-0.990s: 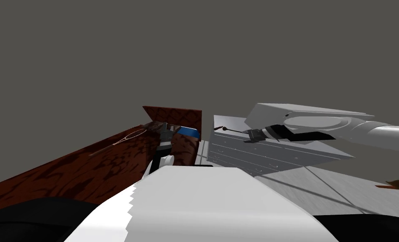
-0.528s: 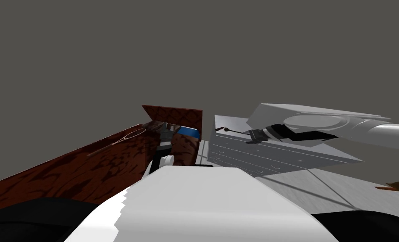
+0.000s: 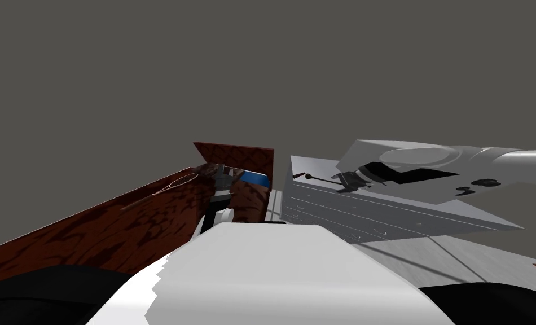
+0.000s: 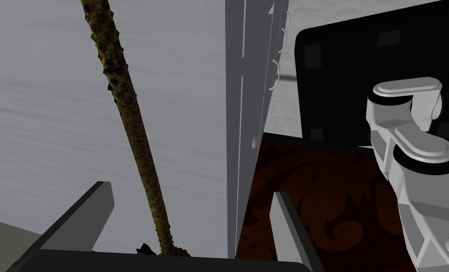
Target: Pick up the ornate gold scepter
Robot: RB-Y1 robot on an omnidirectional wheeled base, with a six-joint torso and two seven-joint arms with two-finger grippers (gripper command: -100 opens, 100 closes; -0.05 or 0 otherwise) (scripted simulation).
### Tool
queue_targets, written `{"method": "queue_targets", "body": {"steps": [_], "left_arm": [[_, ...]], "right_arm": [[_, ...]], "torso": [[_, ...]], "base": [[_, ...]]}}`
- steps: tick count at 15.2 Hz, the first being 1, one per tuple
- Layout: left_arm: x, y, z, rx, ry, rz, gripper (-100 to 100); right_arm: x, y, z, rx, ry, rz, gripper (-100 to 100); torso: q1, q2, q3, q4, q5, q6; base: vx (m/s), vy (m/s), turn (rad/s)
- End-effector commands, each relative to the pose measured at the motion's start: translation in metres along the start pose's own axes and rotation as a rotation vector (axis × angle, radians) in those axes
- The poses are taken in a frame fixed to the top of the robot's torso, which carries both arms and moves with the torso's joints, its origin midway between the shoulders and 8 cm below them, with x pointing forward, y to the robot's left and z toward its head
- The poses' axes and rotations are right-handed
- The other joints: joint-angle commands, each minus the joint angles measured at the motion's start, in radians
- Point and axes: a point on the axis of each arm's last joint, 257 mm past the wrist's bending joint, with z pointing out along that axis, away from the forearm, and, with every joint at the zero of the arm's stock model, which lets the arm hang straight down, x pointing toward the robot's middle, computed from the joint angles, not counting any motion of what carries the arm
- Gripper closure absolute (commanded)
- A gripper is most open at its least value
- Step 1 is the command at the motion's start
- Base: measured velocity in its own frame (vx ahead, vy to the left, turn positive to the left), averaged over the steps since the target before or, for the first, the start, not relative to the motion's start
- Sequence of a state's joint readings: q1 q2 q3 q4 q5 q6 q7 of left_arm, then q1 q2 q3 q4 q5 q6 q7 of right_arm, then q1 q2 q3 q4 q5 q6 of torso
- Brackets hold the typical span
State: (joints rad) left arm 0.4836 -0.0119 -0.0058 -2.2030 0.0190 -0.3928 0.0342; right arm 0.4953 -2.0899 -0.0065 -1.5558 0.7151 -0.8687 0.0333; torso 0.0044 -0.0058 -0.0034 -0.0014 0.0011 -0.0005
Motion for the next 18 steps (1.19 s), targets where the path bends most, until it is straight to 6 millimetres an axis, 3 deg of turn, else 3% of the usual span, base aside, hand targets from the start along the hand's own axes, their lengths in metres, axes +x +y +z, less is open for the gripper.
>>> {"method": "queue_targets", "body": {"steps": [1, 5, 6, 9, 10, 11, 18], "left_arm": [[0.0, 0.0, 0.0, 0.0, 0.0, 0.0, 0], [0.0, 0.0, 0.0, 0.0, 0.0, 0.0, 0], [0.0, 0.0, 0.0, 0.0, 0.0, 0.0, 0], [0.0, 0.0, 0.0, 0.0, 0.0, 0.0, 0], [0.0, 0.0, 0.0, 0.0, 0.0, 0.0, 0], [0.0, 0.0, 0.0, 0.0, 0.0, 0.0, 0], [0.0, 0.0, 0.0, 0.0, 0.0, 0.0, 0]], "right_arm": [[0.017, 0.001, -0.005, -0.027, 0.076, -0.024, -100], [0.04, 0.007, -0.012, -0.07, 0.174, -0.05, -100], [0.035, 0.006, -0.011, -0.059, 0.15, -0.045, -100], [0.054, 0.015, 0.003, -0.048, 0.151, -0.029, -100], [0.05, 0.014, 0.0, -0.055, 0.152, -0.032, -100], [0.051, 0.014, 0.001, -0.052, 0.152, -0.033, 100], [0.043, 0.009, -0.006, -0.054, 0.153, -0.041, 100]], "torso": [[0.0, 0.0, 0.0, 0.0, 0.0, 0.0], [0.001, -0.004, -0.002, -0.001, 0.0, 0.0], [0.0, -0.003, -0.002, -0.001, 0.0, 0.0], [-0.003, 0.003, 0.002, 0.0, -0.001, 0.0], [-0.003, 0.005, 0.003, 0.001, -0.001, 0.0], [-0.004, 0.006, 0.003, 0.001, -0.001, 0.001], [-0.005, 0.007, 0.004, 0.002, -0.001, 0.001]], "base": [[0.093, 0.049, 0.058], [0.118, 0.054, 0.055], [0.063, 0.023, 0.012], [0.002, 0.017, 0.075], [-0.01, 0.009, 0.026], [0.0, 0.0, 0.0], [0.0, -0.005, -0.031]]}}
